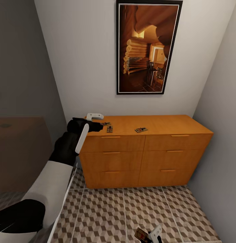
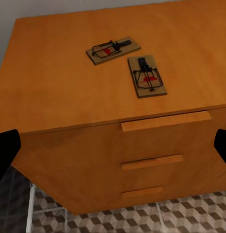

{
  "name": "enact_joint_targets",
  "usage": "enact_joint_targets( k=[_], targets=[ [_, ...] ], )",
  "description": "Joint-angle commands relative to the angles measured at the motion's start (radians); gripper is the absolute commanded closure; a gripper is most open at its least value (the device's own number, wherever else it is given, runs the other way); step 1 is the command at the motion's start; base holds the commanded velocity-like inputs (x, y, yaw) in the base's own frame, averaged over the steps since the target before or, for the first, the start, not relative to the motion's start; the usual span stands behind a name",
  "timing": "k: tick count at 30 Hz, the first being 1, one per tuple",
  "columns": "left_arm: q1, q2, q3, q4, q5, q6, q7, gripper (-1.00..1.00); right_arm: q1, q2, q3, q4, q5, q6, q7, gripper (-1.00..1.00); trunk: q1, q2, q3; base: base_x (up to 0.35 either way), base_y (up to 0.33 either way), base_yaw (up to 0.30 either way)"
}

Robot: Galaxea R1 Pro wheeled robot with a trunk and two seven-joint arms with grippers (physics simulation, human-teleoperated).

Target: Take the four mousetraps from the cabinet in the bathroom and place them on the bathroom floor. Make sure all four end up on the same floor surface, and ensure that at least two of them are either under or directly next to the same bathroom sink.

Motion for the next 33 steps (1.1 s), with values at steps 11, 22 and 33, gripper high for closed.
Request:
enact_joint_targets(
  k=[11,22,33],
  targets=[
    [0.000,0.000,-0.001,0.000,0.009,0.004,0.010,-1.00,-0.001,0.000,-0.007,0.001,0.004,-0.002,0.004,1.00,0.000,-0.001,-0.001,0.000,-0.071,0.000],
    [0.000,0.000,0.000,0.004,0.009,0.004,0.010,-1.00,-0.001,0.001,-0.007,0.001,0.004,-0.002,0.004,1.00,0.000,-0.001,-0.001,0.000,-0.253,0.000],
    [0.006,0.002,0.000,0.010,0.009,0.002,0.010,-1.00,-0.001,0.001,-0.007,0.001,0.004,-0.002,0.004,1.00,0.000,-0.001,-0.001,0.000,-0.130,0.000]
  ],
)
